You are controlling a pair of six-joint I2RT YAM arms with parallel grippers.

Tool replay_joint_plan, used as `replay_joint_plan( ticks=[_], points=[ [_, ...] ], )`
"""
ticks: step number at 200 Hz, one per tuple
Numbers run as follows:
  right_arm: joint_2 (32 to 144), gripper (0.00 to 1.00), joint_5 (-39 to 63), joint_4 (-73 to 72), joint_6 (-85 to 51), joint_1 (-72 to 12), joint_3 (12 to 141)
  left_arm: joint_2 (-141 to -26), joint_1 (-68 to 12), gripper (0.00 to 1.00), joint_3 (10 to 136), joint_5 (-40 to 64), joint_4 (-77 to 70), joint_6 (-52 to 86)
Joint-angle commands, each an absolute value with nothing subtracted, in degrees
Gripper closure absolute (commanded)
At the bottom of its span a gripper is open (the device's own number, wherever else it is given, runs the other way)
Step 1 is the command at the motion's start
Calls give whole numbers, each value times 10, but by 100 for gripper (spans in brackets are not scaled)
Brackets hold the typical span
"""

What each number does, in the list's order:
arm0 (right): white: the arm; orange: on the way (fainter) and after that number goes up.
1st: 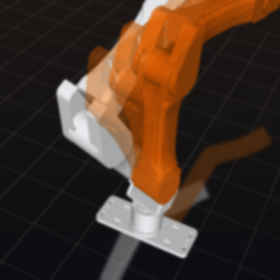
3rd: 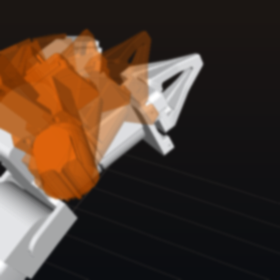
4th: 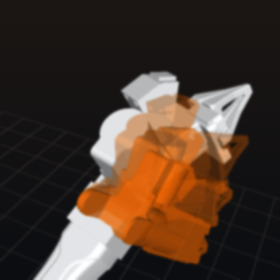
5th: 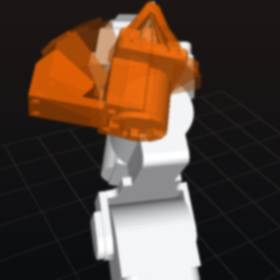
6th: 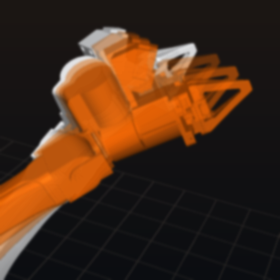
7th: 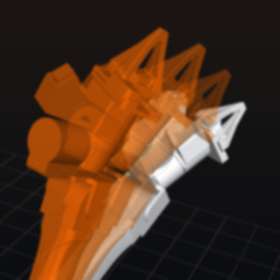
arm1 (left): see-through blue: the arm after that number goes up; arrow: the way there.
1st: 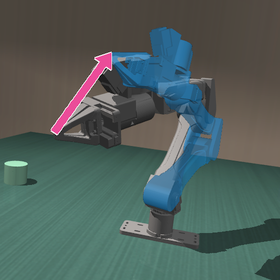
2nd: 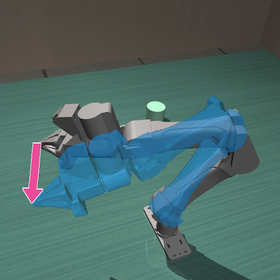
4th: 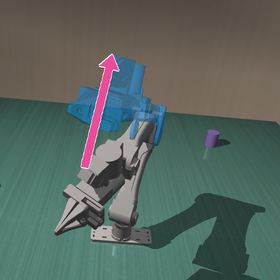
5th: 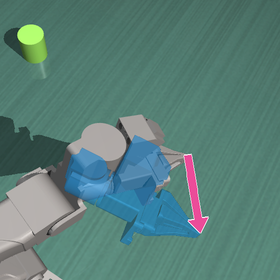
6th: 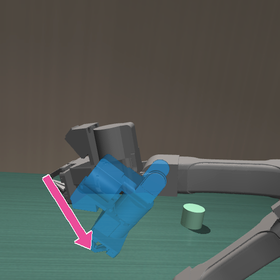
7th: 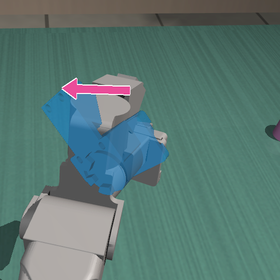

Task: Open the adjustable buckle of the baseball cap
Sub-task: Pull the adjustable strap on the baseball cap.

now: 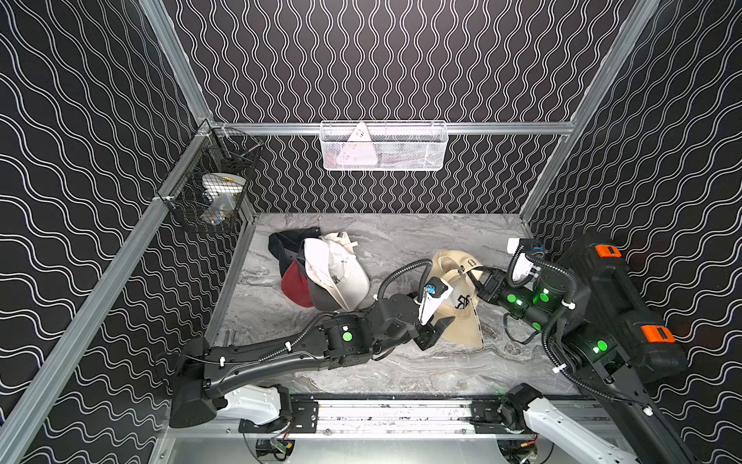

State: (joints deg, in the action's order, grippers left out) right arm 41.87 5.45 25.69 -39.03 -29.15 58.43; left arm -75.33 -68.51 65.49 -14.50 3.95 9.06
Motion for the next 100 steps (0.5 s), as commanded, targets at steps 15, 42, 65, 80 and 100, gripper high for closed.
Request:
replay_joint_plan(
  ticks=[15,42,65,80,100],
  points=[
    [415,100,76,229,-407,-292,585,-773,-687,39,671,-224,-44,50],
    [418,100,91,229,-409,-292,591,-792,-688,39,685,-244,-55,34],
    [417,100,99,225,-410,-292,591,-802,-688,39,689,-260,-64,21],
    [417,100,105,225,-411,-292,593,-807,-688,39,693,-266,-63,14],
    [419,100,115,225,-411,-292,595,-806,-688,39,695,-275,-64,8]
  ],
)
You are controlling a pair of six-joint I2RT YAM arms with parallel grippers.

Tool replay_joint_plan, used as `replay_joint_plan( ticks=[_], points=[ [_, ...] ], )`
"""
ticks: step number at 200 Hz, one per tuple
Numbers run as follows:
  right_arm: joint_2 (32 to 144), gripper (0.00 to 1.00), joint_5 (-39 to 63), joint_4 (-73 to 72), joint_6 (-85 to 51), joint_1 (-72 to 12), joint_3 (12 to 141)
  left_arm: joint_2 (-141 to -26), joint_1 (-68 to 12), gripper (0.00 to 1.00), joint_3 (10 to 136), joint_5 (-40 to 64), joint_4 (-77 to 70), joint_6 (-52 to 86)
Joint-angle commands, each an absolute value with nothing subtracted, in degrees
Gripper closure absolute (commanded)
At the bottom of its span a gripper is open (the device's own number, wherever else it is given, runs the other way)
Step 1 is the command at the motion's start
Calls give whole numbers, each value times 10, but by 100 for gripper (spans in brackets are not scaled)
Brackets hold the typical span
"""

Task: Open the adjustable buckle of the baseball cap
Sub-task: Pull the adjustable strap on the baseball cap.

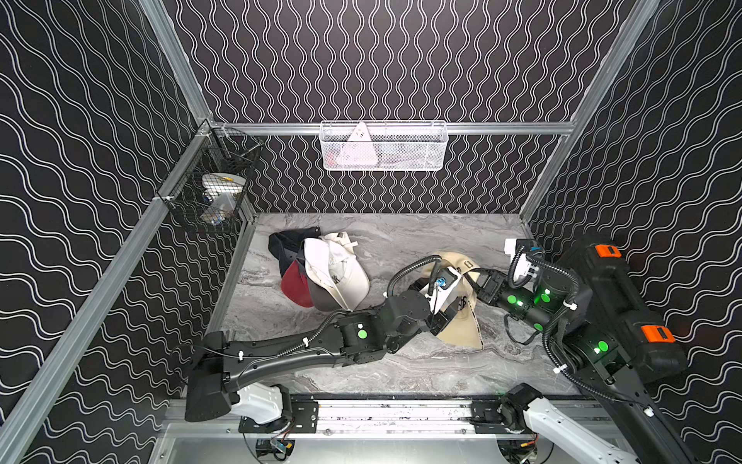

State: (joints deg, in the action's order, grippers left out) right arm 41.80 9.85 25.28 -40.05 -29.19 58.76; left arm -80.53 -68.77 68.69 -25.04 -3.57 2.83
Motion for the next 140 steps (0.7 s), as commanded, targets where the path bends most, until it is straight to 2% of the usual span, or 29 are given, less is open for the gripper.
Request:
replay_joint_plan(
  ticks=[1,67,140],
  points=[
    [420,100,116,226,-411,-292,595,-805,-688,39,695,-275,-64,7],
    [420,100,140,227,-414,-293,596,-808,-688,40,699,-290,-68,-7],
    [416,100,149,245,-411,-292,606,-809,-688,49,692,-298,-83,-16]
  ],
)
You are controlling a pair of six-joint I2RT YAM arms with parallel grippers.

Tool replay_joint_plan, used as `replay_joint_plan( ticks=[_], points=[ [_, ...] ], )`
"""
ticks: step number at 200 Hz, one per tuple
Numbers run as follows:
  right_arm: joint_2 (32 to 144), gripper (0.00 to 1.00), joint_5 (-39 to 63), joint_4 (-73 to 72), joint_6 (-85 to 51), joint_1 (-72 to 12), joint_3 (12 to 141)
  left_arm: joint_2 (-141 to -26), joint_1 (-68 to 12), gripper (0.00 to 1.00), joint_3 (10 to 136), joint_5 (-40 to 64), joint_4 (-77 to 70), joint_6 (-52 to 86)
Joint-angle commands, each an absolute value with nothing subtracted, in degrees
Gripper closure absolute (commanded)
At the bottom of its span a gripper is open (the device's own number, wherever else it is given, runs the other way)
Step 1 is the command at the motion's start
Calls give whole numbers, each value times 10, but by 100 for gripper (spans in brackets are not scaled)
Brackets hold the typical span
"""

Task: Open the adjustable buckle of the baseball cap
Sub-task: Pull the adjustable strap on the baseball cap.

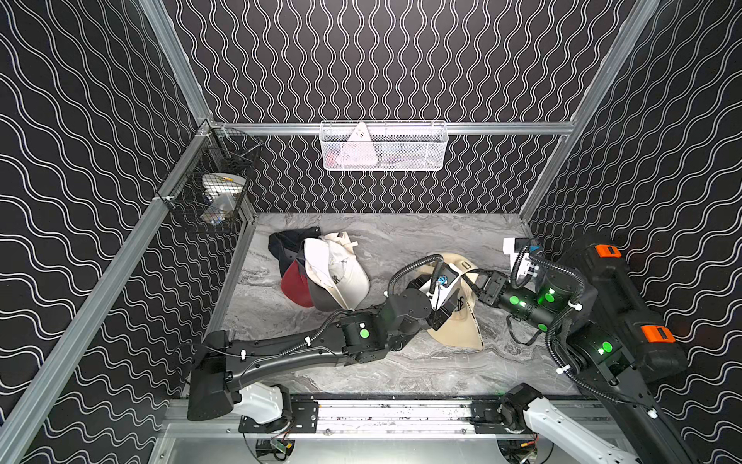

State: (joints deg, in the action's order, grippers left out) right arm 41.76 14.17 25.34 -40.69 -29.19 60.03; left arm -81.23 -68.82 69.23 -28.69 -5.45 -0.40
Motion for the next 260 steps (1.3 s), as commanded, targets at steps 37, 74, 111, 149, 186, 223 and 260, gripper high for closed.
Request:
replay_joint_plan(
  ticks=[37,74,111,149,186,223,260],
  points=[
    [414,100,154,244,-414,-293,600,-801,-688,52,686,-310,-97,-22],
    [411,100,158,245,-416,-293,592,-800,-688,60,682,-313,-107,-29],
    [410,100,162,250,-416,-292,595,-800,-688,69,674,-296,-123,-32],
    [406,100,156,257,-412,-292,599,-799,-688,79,674,-289,-120,-32],
    [406,100,152,262,-406,-292,598,-794,-688,91,677,-282,-109,-34],
    [417,100,136,294,-364,-292,598,-801,-688,100,718,-272,-30,-25],
    [415,94,135,318,-321,-292,599,-786,-688,100,727,-251,2,-16]
  ],
)
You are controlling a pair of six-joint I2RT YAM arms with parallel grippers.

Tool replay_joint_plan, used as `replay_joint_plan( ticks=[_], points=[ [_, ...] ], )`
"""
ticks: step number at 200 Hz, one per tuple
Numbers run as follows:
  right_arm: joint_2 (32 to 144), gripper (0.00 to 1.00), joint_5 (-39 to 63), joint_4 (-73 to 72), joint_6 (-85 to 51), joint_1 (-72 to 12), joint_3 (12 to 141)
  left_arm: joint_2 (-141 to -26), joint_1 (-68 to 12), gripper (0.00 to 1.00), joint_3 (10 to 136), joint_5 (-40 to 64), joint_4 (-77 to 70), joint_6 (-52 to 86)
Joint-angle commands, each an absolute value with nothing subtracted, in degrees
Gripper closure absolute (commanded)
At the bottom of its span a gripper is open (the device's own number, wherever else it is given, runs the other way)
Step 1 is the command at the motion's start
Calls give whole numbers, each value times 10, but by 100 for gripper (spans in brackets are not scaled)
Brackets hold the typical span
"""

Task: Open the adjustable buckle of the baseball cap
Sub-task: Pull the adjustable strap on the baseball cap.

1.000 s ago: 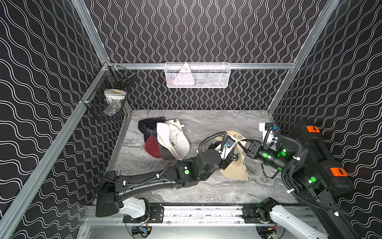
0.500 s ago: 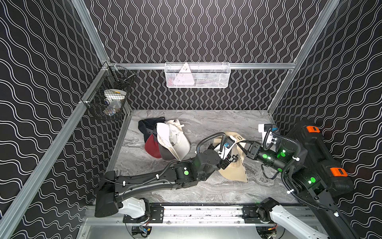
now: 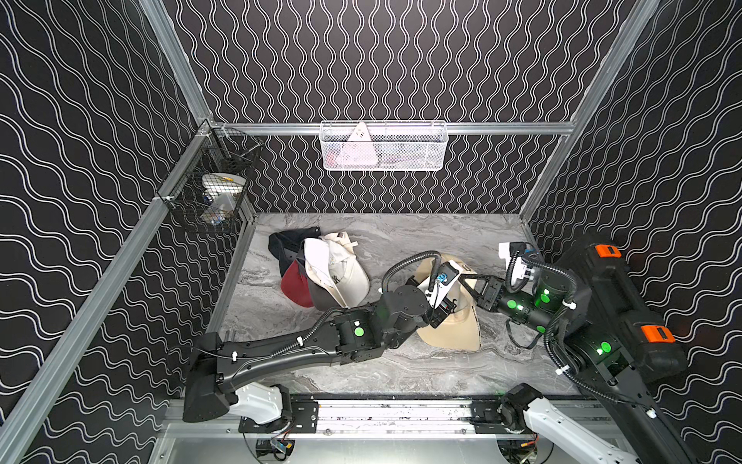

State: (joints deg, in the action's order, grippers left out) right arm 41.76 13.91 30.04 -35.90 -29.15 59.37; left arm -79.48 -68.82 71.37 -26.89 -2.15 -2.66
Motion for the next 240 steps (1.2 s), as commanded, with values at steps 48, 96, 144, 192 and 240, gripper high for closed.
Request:
replay_joint_plan(
  ticks=[48,96,144,192,240],
  points=[
    [422,81,165,349,-279,-293,616,-792,-688,100,775,-236,80,-14],
    [423,69,175,383,-233,-293,637,-802,-688,100,814,-219,144,-13],
    [420,65,174,397,-205,-293,640,-824,-688,100,863,-192,213,-7],
    [426,63,175,407,-185,-293,645,-846,-688,100,902,-180,265,-5],
    [431,67,173,410,-175,-293,645,-857,-688,100,921,-161,290,-7]
  ],
)
